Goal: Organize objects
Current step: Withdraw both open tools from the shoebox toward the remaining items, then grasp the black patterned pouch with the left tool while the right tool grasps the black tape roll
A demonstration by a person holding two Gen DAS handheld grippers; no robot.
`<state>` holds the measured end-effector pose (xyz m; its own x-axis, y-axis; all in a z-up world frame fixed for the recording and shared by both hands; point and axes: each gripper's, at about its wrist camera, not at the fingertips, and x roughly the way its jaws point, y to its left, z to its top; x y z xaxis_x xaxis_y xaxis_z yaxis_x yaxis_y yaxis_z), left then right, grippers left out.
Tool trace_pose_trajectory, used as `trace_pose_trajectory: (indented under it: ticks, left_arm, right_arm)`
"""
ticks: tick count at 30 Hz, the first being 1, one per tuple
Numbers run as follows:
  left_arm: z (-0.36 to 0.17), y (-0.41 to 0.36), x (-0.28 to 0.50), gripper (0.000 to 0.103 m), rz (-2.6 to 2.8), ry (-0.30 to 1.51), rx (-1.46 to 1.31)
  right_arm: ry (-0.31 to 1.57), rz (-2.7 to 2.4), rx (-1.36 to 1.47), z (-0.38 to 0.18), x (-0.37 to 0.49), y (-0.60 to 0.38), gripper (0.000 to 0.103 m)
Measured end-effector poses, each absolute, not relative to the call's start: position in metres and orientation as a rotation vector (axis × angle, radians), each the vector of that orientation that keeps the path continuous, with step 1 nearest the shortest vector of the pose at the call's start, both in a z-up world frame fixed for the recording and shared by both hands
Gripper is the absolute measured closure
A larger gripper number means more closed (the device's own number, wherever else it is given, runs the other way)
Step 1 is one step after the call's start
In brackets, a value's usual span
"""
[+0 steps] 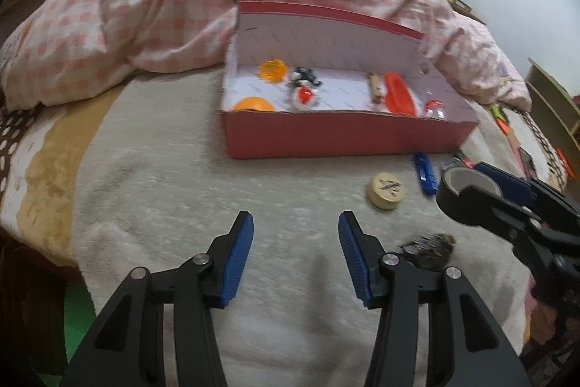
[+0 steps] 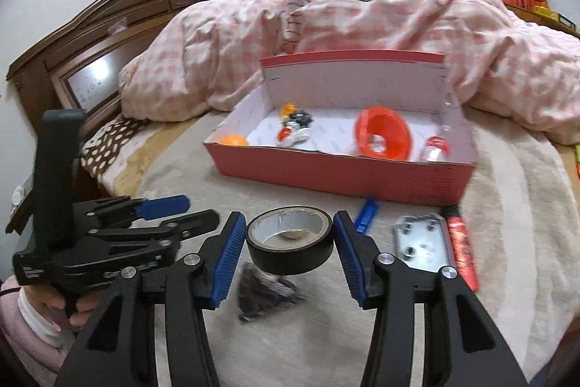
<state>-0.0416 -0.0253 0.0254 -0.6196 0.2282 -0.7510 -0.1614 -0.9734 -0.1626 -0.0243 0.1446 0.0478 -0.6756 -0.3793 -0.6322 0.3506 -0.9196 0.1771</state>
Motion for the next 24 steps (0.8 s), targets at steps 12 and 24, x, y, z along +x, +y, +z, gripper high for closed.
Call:
trace_pose_trajectory:
  ticks: [12, 24]
  left_arm:
    - [0.03, 0.006, -0.022, 0.054, 2.521, -0.044, -1.18]
    - [0.03, 0.024, -0.013, 0.045, 2.456, 0.002, -1.149]
  right_arm:
    - [-0.081, -2.614, 1.065, 0.027, -0.018, 0.178, 0.052]
    - [-0.085, -2.626, 1.05, 0.028, -0.014, 0.182, 0.052]
